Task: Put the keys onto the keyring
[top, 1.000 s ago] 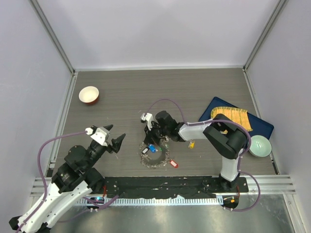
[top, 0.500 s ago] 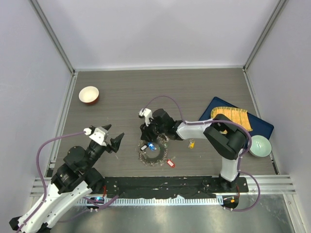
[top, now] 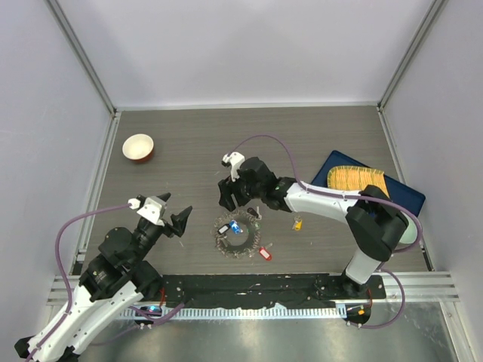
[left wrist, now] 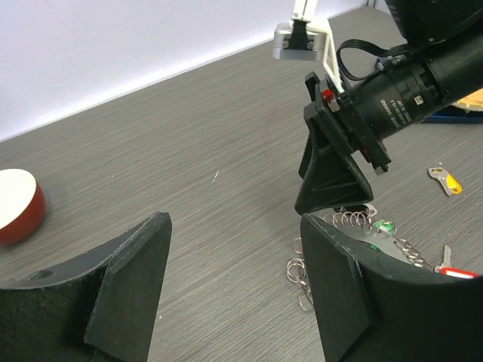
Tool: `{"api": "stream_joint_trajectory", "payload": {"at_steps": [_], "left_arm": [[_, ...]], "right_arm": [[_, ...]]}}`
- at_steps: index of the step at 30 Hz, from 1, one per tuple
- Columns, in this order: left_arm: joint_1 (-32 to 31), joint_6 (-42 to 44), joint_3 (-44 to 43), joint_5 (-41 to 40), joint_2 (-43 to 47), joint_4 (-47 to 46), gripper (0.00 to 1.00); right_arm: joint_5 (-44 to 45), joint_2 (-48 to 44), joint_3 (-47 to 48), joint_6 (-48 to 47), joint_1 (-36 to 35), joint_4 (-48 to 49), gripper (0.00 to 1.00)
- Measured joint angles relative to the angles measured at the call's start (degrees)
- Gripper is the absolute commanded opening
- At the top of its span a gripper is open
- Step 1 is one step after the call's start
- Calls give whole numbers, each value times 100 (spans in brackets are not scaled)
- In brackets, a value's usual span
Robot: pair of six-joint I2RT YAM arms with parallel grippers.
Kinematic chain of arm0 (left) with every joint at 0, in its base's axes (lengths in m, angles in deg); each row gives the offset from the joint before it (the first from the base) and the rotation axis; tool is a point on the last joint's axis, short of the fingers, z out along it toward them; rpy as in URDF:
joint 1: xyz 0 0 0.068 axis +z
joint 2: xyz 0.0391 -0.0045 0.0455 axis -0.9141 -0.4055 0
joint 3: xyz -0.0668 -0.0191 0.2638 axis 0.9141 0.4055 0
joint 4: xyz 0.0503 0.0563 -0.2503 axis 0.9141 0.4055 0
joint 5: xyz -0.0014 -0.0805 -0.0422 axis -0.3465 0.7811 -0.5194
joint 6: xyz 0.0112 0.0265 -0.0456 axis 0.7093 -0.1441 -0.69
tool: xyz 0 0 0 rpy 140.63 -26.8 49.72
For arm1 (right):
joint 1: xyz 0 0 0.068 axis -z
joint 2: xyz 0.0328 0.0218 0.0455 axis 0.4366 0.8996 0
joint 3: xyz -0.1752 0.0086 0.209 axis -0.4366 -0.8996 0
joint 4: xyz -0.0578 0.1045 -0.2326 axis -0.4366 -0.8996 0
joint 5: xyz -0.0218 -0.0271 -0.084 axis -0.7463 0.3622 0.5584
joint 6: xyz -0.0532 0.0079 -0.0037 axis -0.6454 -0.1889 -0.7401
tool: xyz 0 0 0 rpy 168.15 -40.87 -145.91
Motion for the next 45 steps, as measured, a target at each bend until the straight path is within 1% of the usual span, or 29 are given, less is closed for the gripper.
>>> {"api": "stream_joint_trajectory", "payload": {"at_steps": [7, 10, 12, 16, 18, 19, 20, 22, 30, 33, 34, 36, 37, 38, 45], "left_arm": [[4, -42, -2, -90, 22, 55, 76], [9, -85, -2, -164, 90, 79, 76], [22, -129, -2, -232, 144, 87, 77], [39, -177, -2, -339, 280, 114, 77], [42, -210, -2, -369, 348, 120, 77], [42, -227, -2, -376, 367, 120, 77], [42, -243, -2, -387, 382, 122, 77], [42, -273, -2, -391, 400, 122, 77], [48, -280, -2, -389, 400, 125, 77], [59, -282, -2, -389, 400, 125, 77], [68, -282, -2, -387, 400, 125, 77], [76, -284, -2, -387, 400, 125, 77], [79, -286, -2, -387, 400, 125, 78], [79, -289, -2, -387, 400, 125, 78], [92, -295, -2, -358, 400, 125, 78]], "right_arm": [[87, 492, 968, 197, -61, -1384, 66], [66, 868, 1482, 188, -136, -1930, 61], [37, 1102, 1781, 170, -162, -2243, 57], [-15, 1670, 2463, 109, -192, -2850, 45], [-46, 1788, 2592, 70, -192, -3016, 42], [-83, 1882, 2693, 37, -192, -3141, 38], [-107, 1961, 2780, 20, -192, -3237, 36], [-168, 2109, 2907, -4, -192, -3366, 33], [-334, 2420, 3104, -26, -190, -3674, 29], [-376, 2465, 3156, -31, -190, -3733, 22], [-389, 2465, 3158, -33, -190, -3746, 17], [-415, 2465, 3165, -52, -190, -3770, 10], [-417, 2465, 3165, -59, -190, -3779, 3], [-420, 2465, 3165, -63, -190, -3790, 1], [-365, 2382, 3064, -175, -190, -3696, 1]]}}
